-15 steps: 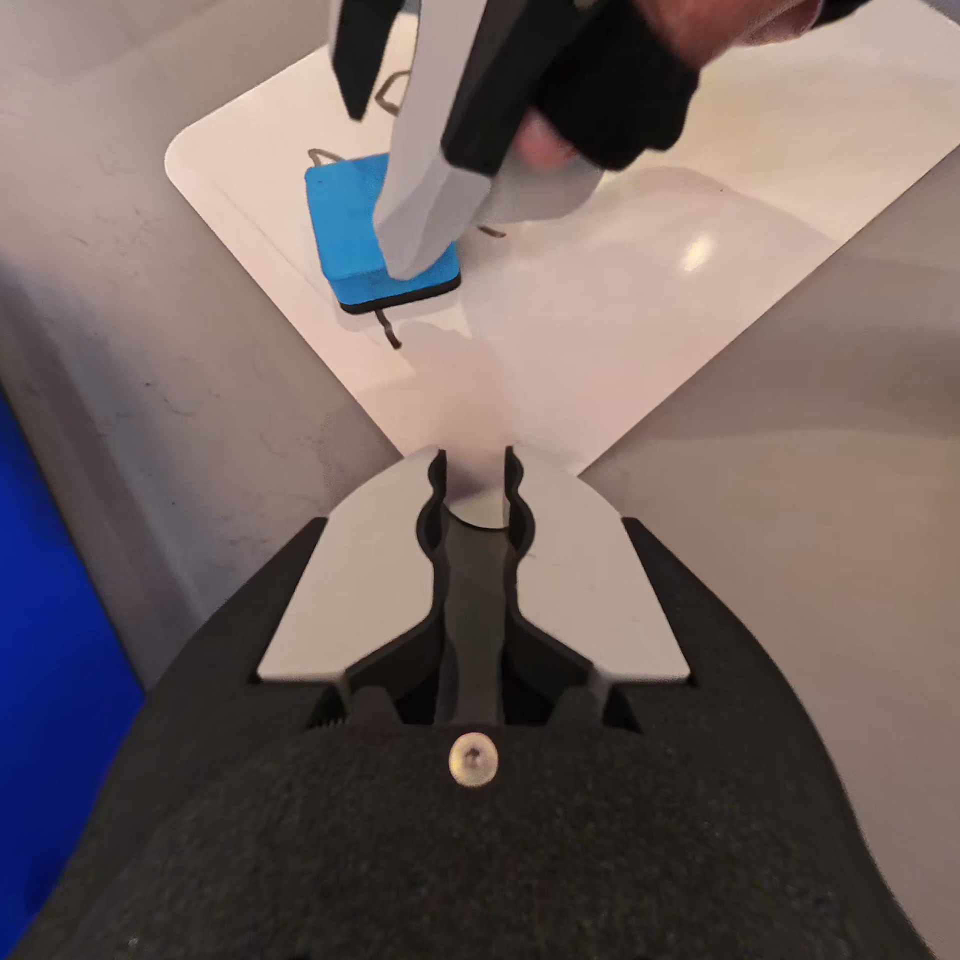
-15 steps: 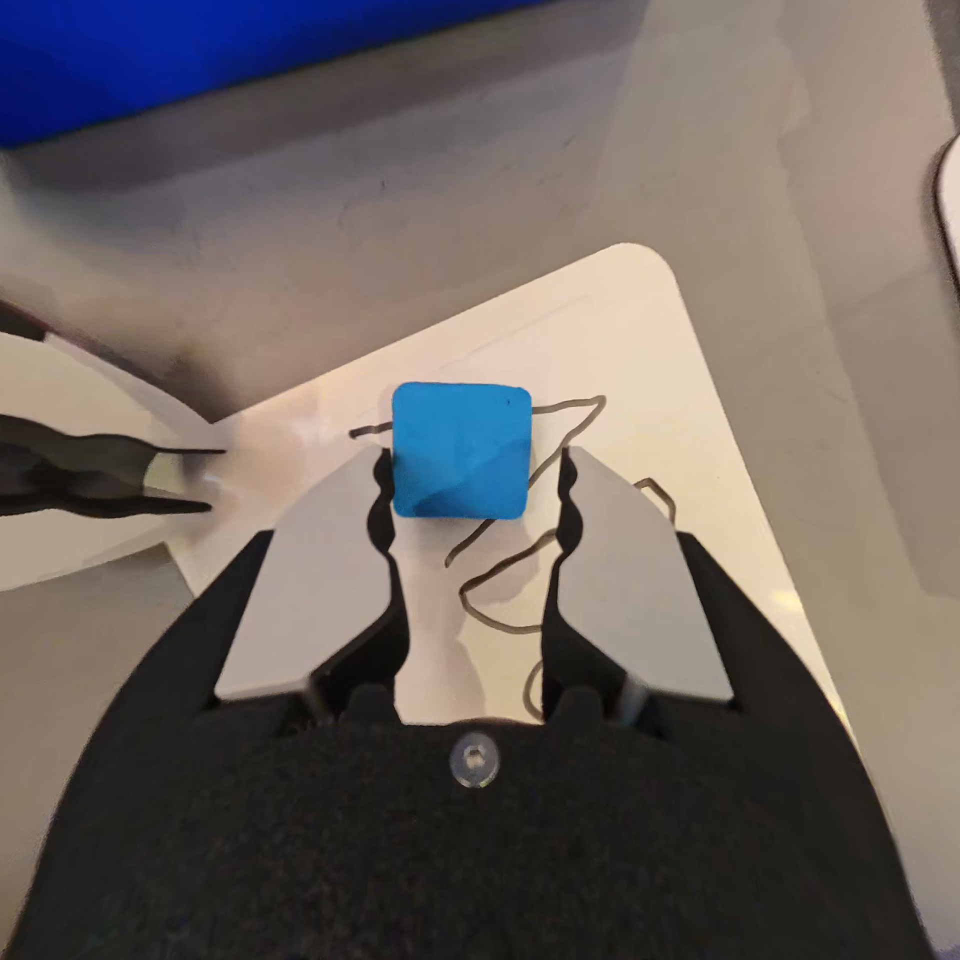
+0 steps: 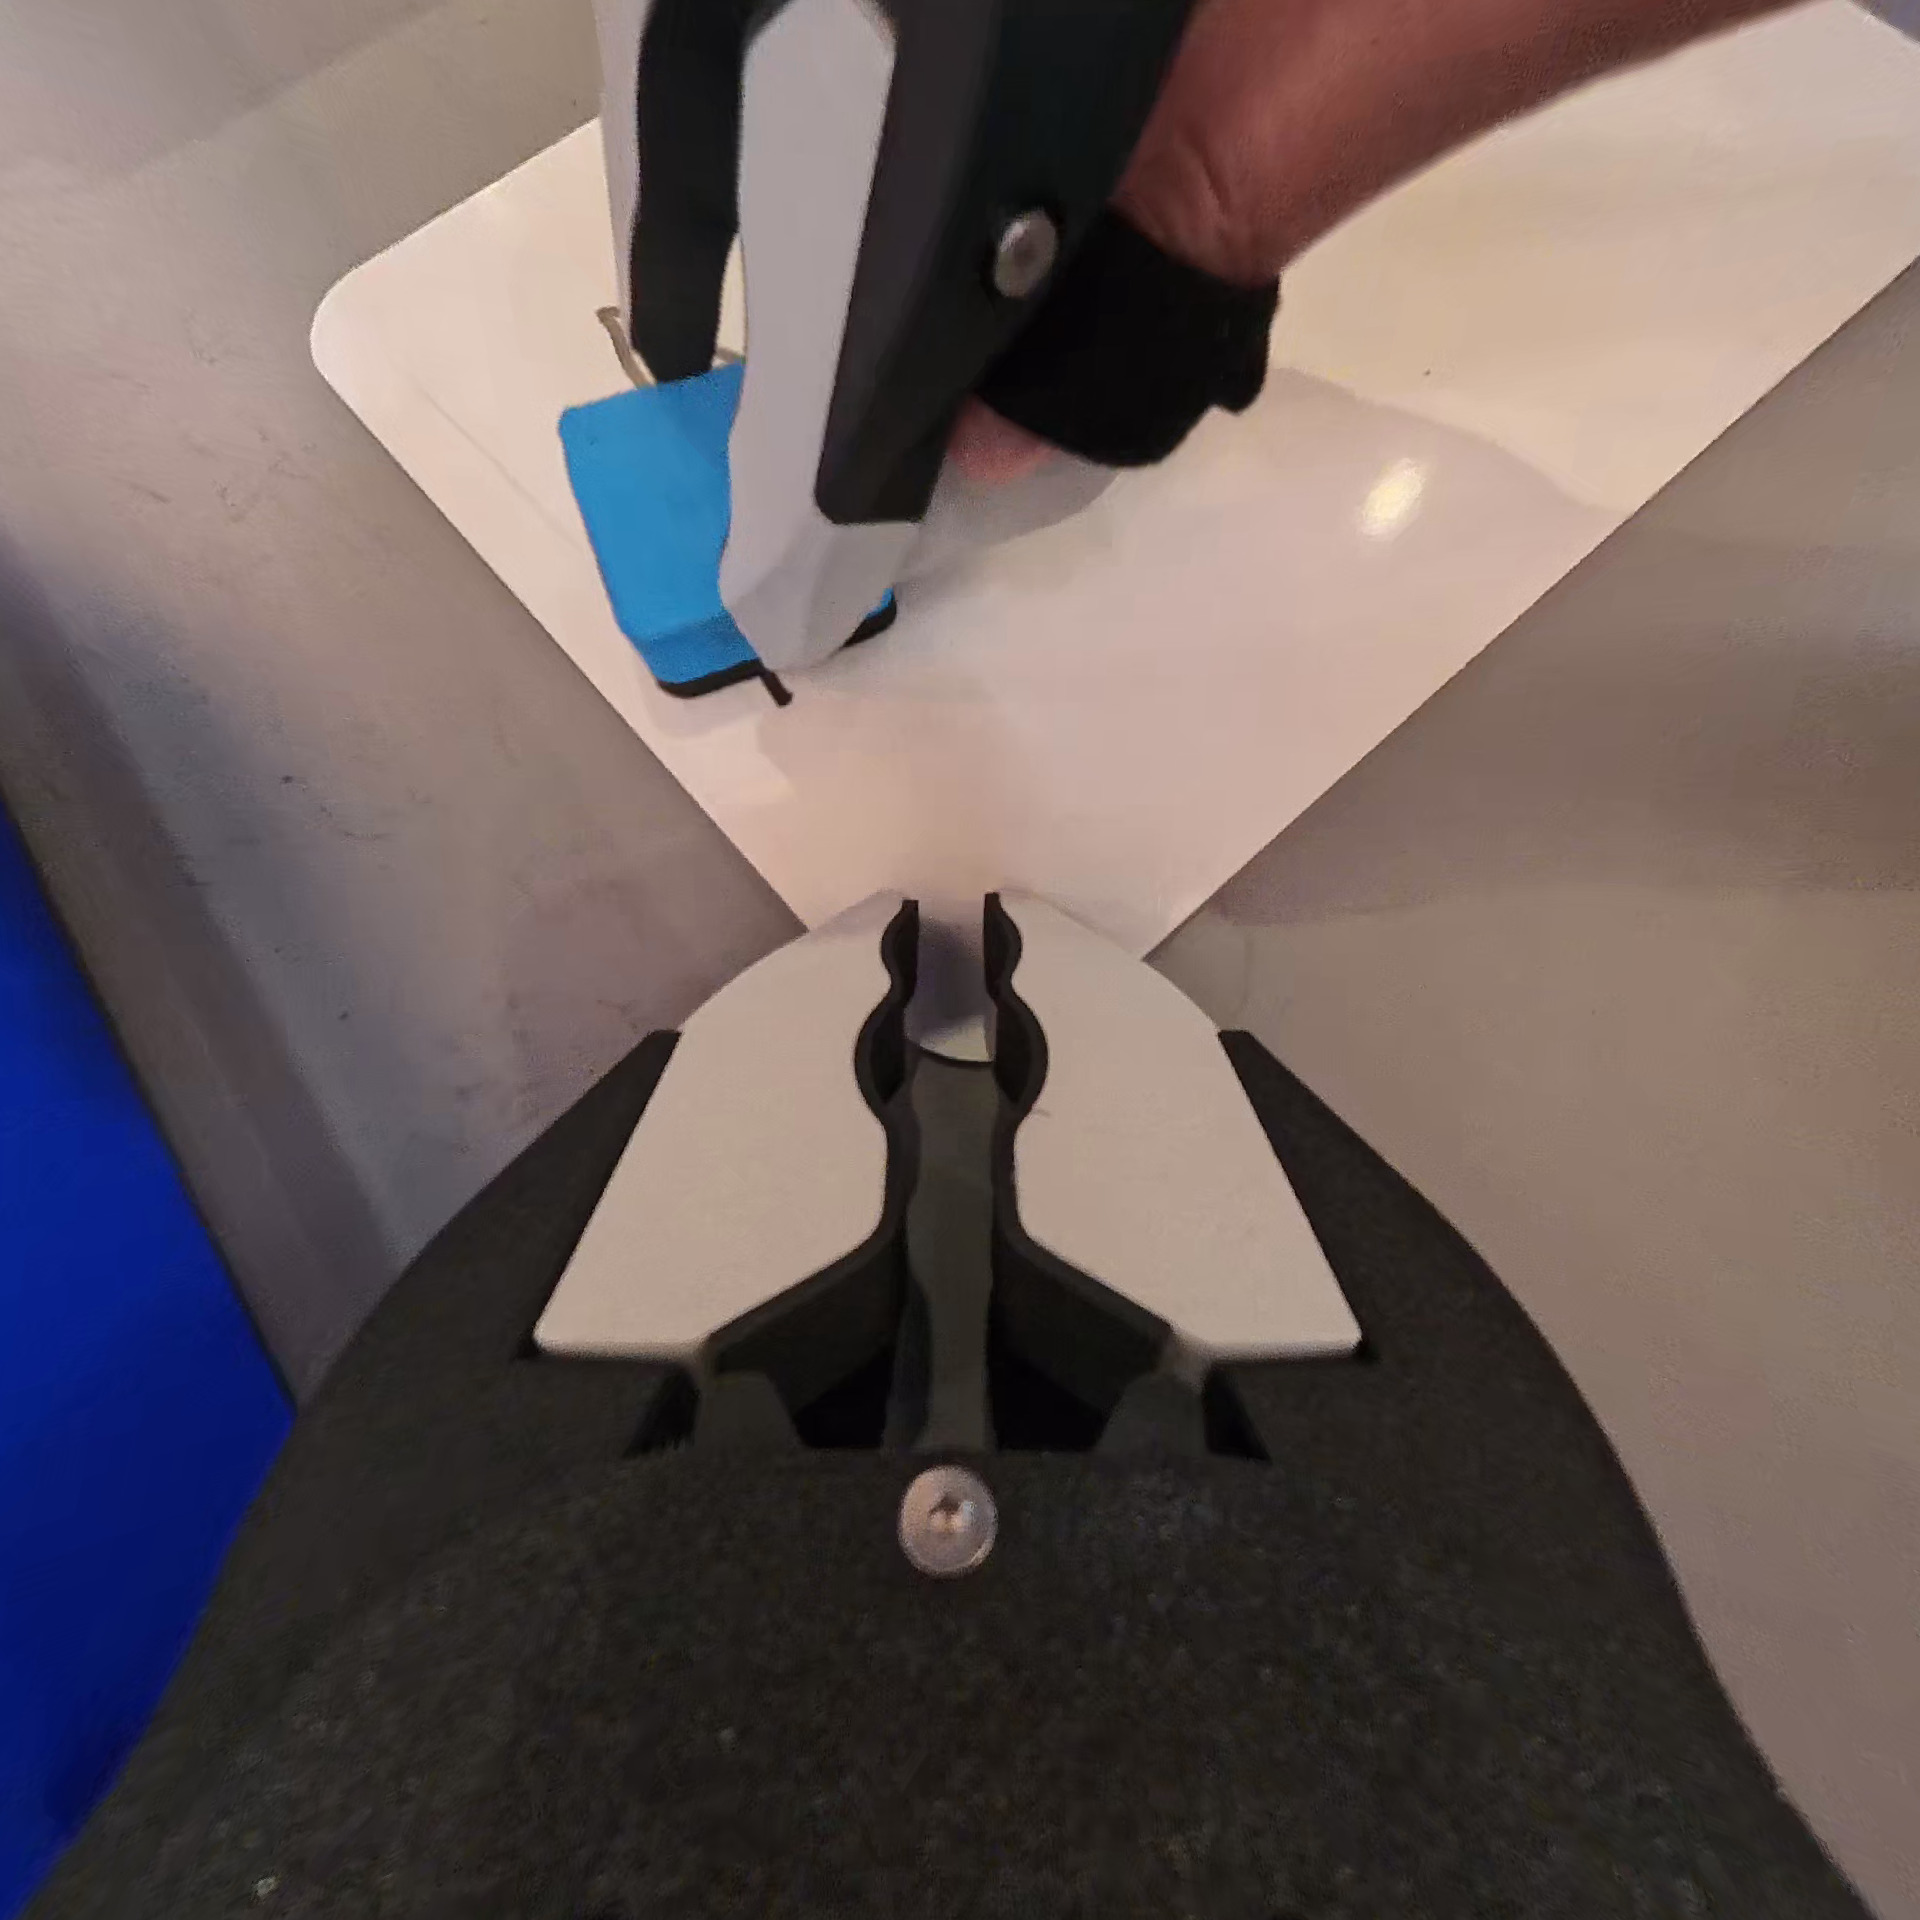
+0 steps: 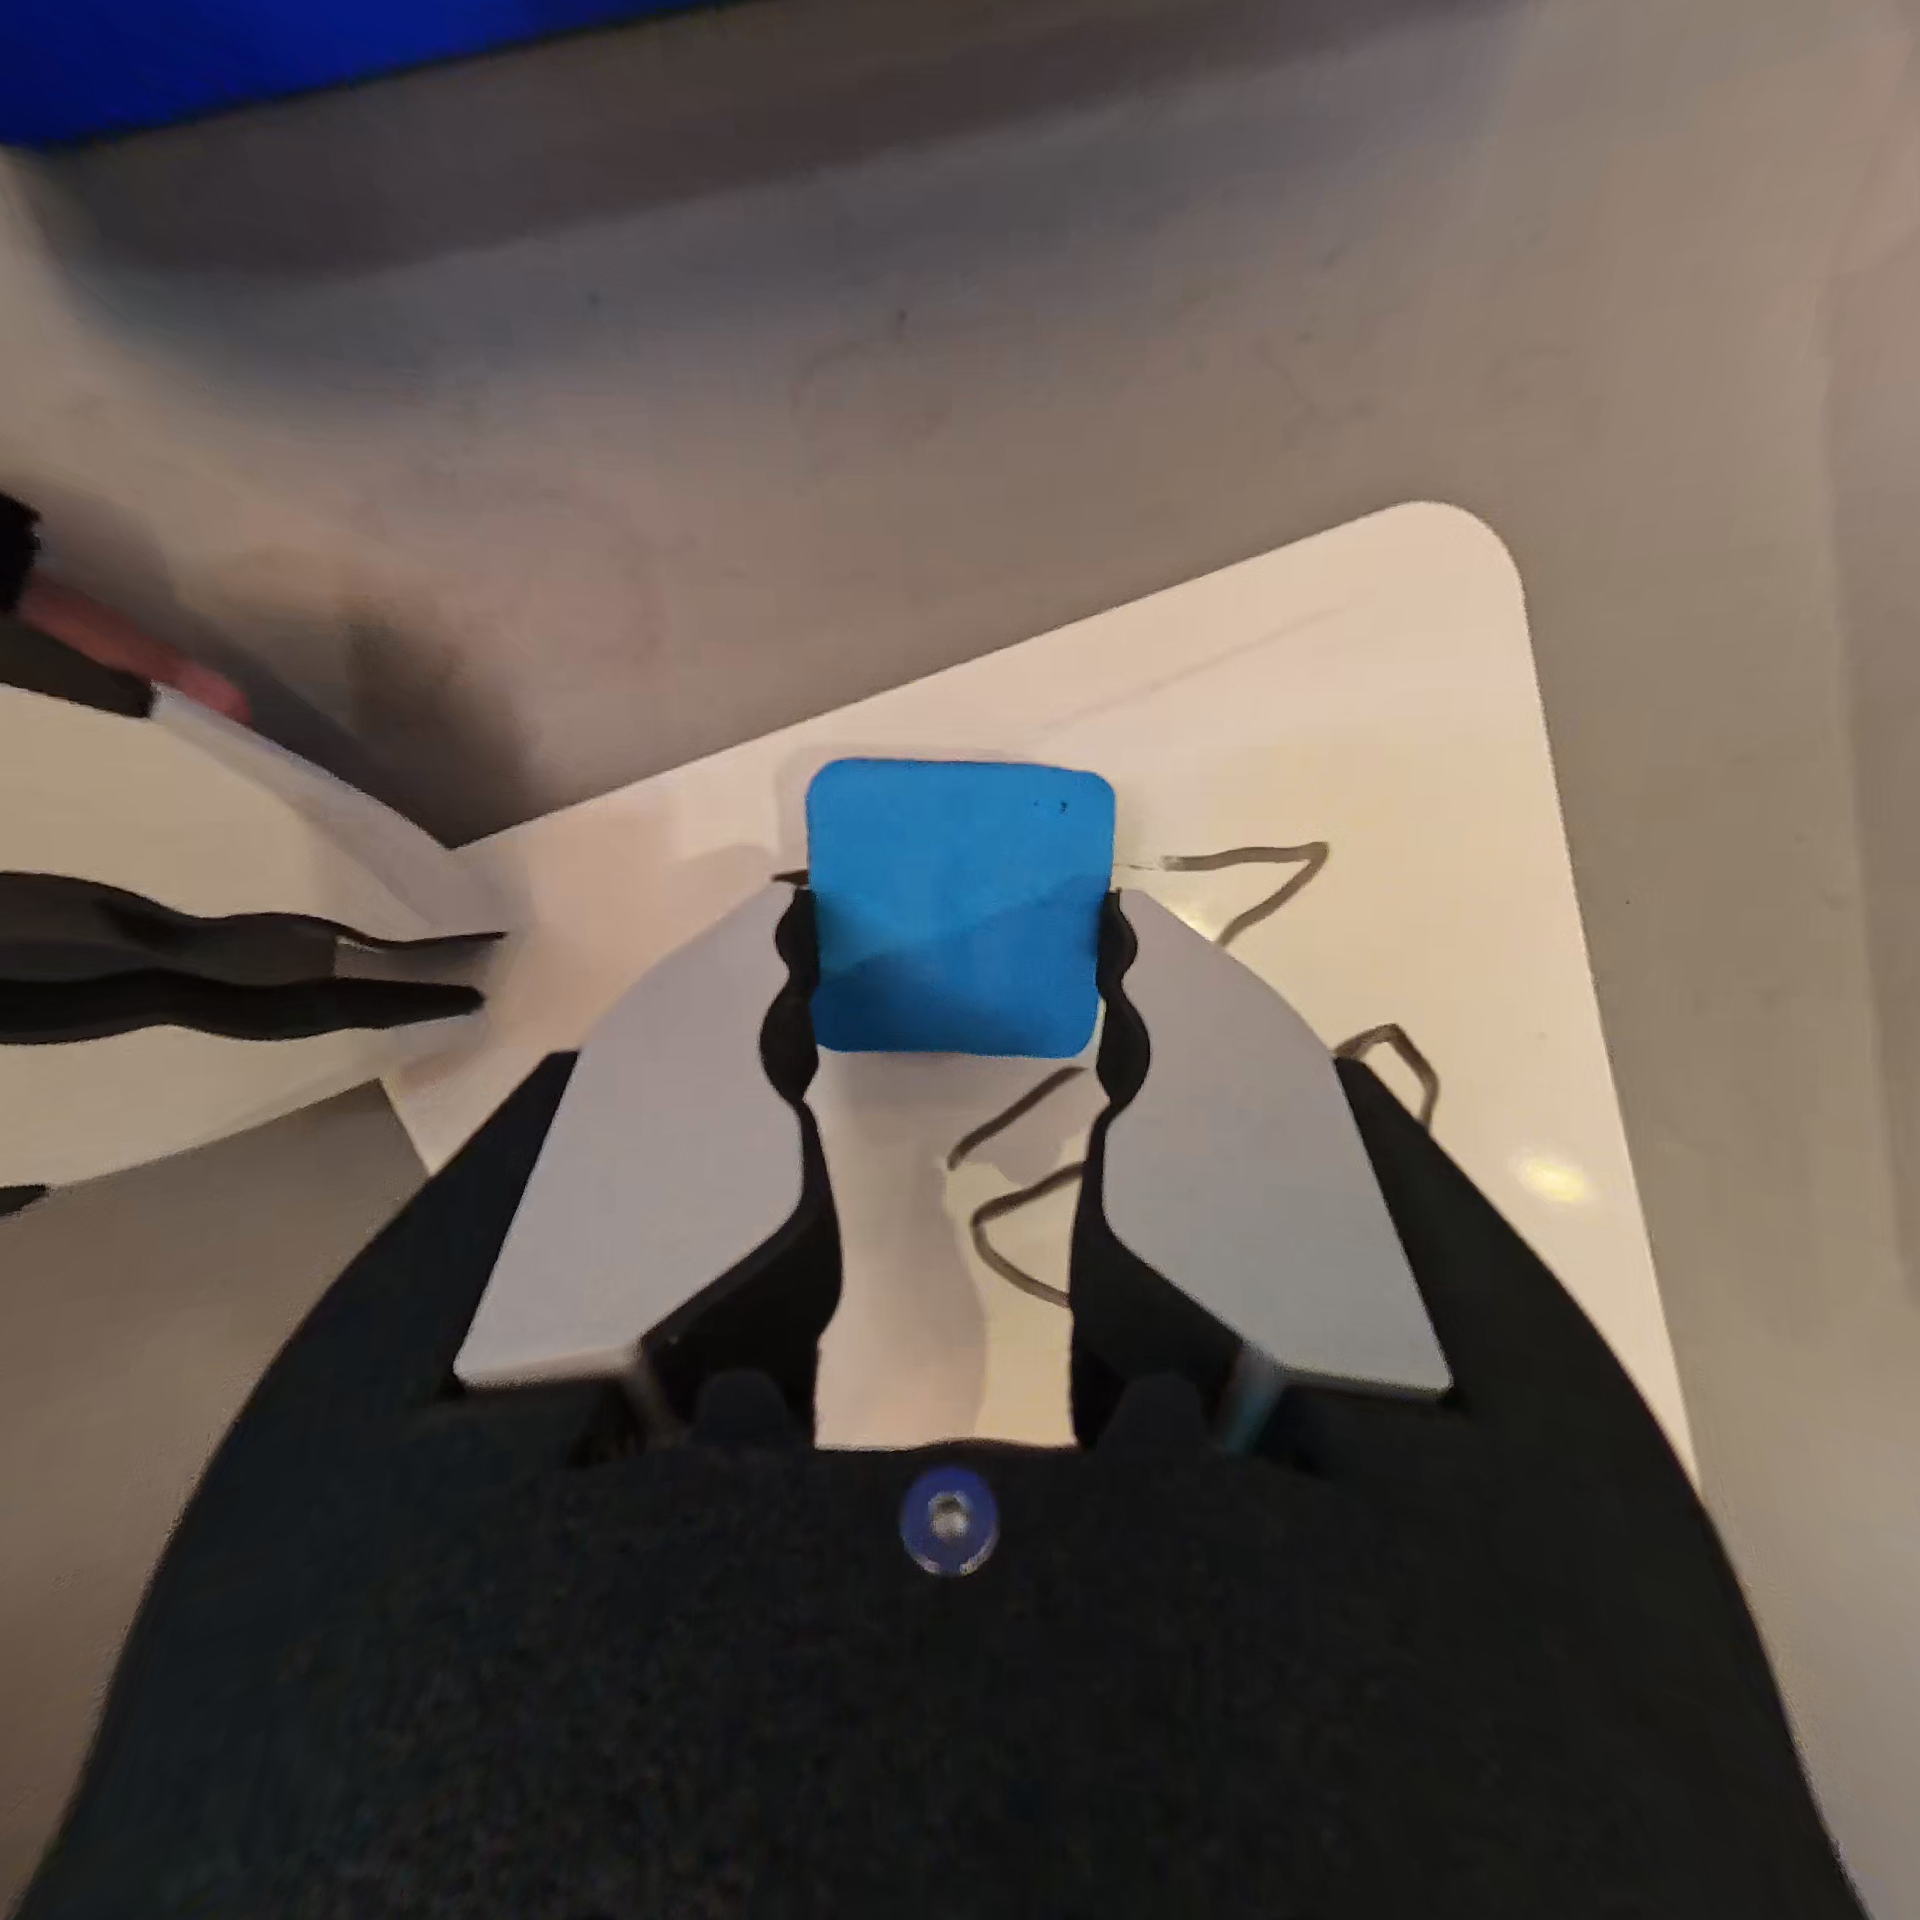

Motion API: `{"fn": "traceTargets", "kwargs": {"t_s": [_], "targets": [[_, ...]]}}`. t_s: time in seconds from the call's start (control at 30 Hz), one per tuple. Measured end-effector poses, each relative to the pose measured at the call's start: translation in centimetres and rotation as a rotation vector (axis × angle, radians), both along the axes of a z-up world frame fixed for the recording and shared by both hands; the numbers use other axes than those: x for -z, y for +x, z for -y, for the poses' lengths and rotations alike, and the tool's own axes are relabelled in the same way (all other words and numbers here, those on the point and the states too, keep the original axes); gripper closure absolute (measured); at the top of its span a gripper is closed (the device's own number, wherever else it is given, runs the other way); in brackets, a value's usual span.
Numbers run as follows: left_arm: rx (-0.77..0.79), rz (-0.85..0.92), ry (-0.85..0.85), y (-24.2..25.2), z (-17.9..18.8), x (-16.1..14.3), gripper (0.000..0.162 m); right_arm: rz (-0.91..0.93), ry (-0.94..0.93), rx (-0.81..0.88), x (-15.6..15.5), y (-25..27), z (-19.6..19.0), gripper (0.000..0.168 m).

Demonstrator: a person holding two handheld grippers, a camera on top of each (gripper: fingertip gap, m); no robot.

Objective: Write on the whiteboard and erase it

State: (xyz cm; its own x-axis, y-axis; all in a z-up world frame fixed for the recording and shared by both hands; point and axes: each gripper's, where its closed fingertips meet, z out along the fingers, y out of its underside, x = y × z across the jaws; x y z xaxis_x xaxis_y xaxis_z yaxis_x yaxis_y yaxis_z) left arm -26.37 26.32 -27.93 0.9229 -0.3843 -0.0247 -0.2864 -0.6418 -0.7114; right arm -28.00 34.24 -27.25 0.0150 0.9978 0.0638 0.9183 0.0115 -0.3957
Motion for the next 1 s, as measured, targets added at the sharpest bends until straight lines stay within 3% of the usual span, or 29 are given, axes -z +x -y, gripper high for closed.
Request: {"fn": "traceTargets", "kwargs": {"t_s": [0.1, 0.27, 0.4, 0.53, 0.67, 0.7, 0.8, 0.83, 0.93, 1.0], "targets": [[-0.001, -0.003, 0.001, 0.0, 0.0, 0.0, 0.151, 0.017, -0.026, 0.091, 0.0, 0.8, -2.5, 0.117], [-0.019, -0.016, 0.002, -0.3, -0.1, 0.0, 0.162, 0.042, -0.015, -0.016, 0.1, 0.6, 0.7, 0.117], [-0.031, -0.042, 0.000, -0.2, -0.3, 0.1, 0.162, 0.069, -0.054, 0.117, 0.1, 1.5, -3.0, 0.117], [-0.036, -0.030, -0.012, 0.0, -0.3, 0.1, 0.161, 0.083, -0.030, -0.049, 0.1, 0.3, 1.9, 0.117], [-0.019, -0.025, -0.014, 0.7, -0.2, 0.1, 0.161, 0.095, -0.044, 0.159, 0.2, 1.2, -5.4, 0.117], [-0.017, -0.028, -0.015, 0.7, -0.1, 0.1, 0.161, 0.103, -0.060, 0.165, 0.2, 1.2, -5.5, 0.117], [-0.014, -0.005, -0.019, 0.7, -0.1, 0.1, 0.162, 0.097, -0.015, -0.042, 0.2, -0.4, -0.2, 0.117], [-0.014, 0.002, -0.022, 0.7, -0.1, 0.1, 0.162, 0.096, -0.013, -0.068, 0.2, -0.7, 0.0, 0.117], [-0.014, -0.013, -0.016, 0.7, -0.1, 0.1, 0.162, 0.113, 0.016, 0.142, 0.2, 0.7, -7.9, 0.117], [-0.013, -0.009, -0.018, 0.7, -0.1, 0.1, 0.161, 0.121, -0.032, 0.179, 0.2, 1.1, -8.4, 0.117]]}}
